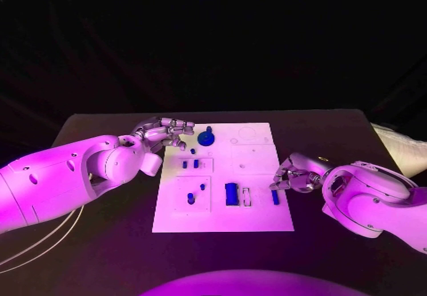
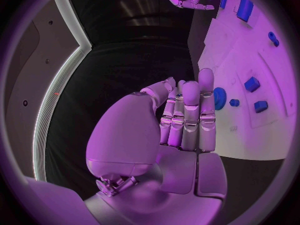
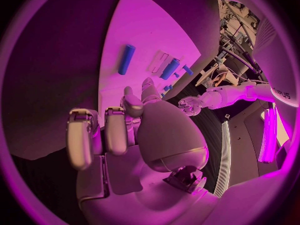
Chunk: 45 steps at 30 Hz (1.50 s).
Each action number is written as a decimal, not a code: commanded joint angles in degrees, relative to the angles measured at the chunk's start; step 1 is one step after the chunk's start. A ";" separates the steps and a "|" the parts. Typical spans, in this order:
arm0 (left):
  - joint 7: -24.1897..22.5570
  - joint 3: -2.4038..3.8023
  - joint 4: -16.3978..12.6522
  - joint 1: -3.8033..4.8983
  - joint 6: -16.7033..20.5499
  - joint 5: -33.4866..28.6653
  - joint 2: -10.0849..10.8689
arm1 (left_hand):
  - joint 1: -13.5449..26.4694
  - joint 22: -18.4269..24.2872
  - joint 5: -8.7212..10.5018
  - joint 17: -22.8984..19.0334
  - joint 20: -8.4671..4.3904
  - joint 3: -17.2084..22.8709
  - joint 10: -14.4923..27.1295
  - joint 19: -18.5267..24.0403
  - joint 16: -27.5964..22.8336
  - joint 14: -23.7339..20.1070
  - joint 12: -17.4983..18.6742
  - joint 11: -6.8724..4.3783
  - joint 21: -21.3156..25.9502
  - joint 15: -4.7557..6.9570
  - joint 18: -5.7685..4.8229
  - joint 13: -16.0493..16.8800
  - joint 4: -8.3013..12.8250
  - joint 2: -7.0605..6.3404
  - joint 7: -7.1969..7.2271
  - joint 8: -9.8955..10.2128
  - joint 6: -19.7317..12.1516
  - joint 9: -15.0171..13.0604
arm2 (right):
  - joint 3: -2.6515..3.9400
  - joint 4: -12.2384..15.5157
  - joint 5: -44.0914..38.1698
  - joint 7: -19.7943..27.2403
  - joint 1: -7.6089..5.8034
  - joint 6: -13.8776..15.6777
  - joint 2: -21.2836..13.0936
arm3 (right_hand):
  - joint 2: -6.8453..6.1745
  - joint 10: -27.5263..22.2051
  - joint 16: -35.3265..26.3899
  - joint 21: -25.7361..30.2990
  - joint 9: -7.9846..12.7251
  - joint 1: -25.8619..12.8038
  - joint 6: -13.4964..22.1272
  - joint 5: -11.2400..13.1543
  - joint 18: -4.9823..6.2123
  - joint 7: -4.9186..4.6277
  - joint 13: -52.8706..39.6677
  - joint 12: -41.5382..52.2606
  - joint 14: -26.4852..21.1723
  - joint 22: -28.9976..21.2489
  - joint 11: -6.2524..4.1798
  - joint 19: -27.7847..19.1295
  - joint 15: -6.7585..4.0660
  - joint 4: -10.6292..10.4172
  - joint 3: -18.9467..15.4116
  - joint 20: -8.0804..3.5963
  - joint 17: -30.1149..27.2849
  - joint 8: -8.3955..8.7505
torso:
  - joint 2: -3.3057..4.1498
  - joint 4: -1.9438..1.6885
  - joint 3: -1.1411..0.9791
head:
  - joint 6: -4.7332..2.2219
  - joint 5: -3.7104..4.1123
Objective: Assemble the parts on the task board
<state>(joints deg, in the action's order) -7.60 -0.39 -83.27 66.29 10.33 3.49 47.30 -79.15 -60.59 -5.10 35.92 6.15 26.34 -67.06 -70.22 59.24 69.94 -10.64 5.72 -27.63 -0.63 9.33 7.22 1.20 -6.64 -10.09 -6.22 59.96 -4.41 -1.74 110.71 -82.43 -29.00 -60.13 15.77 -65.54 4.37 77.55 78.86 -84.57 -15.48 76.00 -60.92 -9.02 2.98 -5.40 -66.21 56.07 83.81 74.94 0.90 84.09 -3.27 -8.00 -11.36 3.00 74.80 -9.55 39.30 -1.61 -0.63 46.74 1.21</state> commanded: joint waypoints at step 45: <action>-1.01 0.00 0.23 -1.33 -1.03 0.21 -0.20 | -0.12 0.11 -0.31 -0.12 0.24 0.01 0.37 0.05 -0.23 -0.53 -0.28 -0.15 0.29 -0.14 1.07 0.11 0.47 0.17 -0.04 -0.23 -0.47 0.08 | -0.43 -2.76 -18.30 -4.46 3.01 -14.38 5.22 | 1.89 -0.37 0.19 -0.30 -0.21 11.40 -3.73 5.90 -0.87 1.45 0.37 -1.01 3.52 6.65 -1.58 0.99 -1.21 6.67 7.35 -1.08 0.21 -0.54 | -0.01 -0.16 0.04 | 0.50 0.34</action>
<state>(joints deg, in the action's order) -7.87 -0.43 -82.97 64.97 10.31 3.53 47.15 -79.15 -60.55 -5.09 35.86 6.16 26.34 -67.06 -70.22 59.24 69.75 -10.64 5.72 -27.63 -0.82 9.33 7.25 1.20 -6.64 -10.09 -6.22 59.96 -4.42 -1.53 108.62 -97.96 -32.89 -57.92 5.66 -60.42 4.35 77.44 78.83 -84.57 -15.54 84.36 -64.34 -2.95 3.03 -4.05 -65.91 55.34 83.82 74.91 -0.45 83.90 -4.09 -1.67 -4.60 2.35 74.94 -9.71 39.30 -1.80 -0.60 47.21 1.55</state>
